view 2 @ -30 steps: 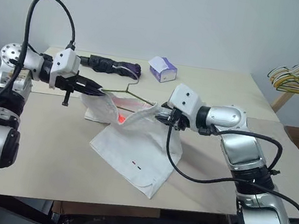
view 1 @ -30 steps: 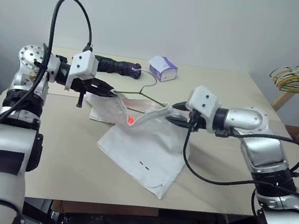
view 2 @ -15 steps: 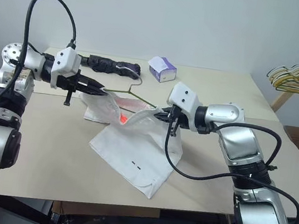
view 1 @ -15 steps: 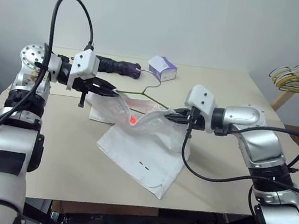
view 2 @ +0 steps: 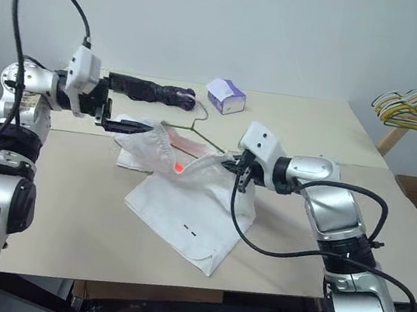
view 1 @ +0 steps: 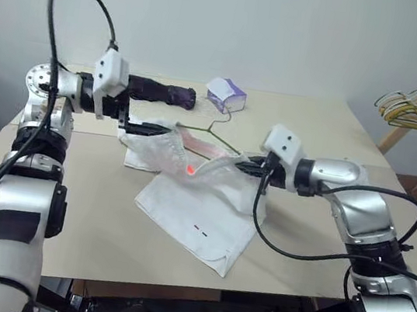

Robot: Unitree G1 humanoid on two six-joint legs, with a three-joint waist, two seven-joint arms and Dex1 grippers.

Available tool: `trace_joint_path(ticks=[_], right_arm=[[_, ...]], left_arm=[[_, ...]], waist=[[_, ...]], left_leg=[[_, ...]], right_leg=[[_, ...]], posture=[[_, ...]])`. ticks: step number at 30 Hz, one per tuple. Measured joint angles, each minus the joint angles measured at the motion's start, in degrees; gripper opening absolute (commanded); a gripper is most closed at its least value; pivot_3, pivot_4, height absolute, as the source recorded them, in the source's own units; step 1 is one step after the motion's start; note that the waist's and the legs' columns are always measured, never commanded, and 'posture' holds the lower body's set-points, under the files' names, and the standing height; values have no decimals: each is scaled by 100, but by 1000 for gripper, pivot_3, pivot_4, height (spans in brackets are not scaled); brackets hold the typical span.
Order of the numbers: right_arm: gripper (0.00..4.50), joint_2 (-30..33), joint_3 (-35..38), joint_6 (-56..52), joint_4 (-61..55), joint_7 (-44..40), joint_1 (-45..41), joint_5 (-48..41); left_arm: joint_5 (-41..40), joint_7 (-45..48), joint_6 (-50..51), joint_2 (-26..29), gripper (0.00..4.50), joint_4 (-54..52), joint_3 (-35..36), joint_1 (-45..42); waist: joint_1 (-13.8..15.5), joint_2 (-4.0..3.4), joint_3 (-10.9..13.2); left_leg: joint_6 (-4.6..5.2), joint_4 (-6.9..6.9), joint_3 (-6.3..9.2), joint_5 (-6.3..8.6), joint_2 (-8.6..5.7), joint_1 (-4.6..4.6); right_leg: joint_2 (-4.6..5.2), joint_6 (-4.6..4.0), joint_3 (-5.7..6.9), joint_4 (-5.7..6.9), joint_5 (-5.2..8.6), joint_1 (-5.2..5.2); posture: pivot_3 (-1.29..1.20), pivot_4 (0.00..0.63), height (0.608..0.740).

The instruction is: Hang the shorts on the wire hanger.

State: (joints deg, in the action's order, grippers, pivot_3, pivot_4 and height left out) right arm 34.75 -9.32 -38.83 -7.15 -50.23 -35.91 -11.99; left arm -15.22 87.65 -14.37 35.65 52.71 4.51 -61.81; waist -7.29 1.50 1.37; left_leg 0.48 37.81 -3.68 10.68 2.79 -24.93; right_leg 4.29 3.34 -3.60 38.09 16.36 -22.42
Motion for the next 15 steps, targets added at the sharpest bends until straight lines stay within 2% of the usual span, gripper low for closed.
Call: trace_joint_path(ticks=[6,9,12,15], right_arm=[[10,-77,827,-1177,-517,801,474,-243],[10,-131,1426,-2339,-902,1393,555,-279],[10,-425,2428,-4116,-1342,2163,480,-118],[10,-455,2928,-5118,-1519,2686,402,136]], left_arm=[[-645,-472,831,-106,4500,-752,578,479],[-1045,-563,1378,-227,4500,-1405,747,1186],[-1582,-778,2105,-515,4500,-2476,808,1998],[-1868,-1023,2522,-721,4500,-3253,797,2336]], waist=[[-17,-1,-1],[-64,-2,-1],[-115,-2,-1],[-165,-2,-1]], left_leg=[[0,1,4,0,0,6],[0,1,7,0,2,7],[0,2,20,0,2,6],[0,2,18,0,0,9]], right_leg=[[3,1,0,5,0,7],[4,0,-1,7,-1,7],[6,-1,-1,5,-3,9],[7,0,-2,6,-4,10]], posture=[[-194,0,740],[-217,0,740],[-239,0,740],[-248,0,740]])
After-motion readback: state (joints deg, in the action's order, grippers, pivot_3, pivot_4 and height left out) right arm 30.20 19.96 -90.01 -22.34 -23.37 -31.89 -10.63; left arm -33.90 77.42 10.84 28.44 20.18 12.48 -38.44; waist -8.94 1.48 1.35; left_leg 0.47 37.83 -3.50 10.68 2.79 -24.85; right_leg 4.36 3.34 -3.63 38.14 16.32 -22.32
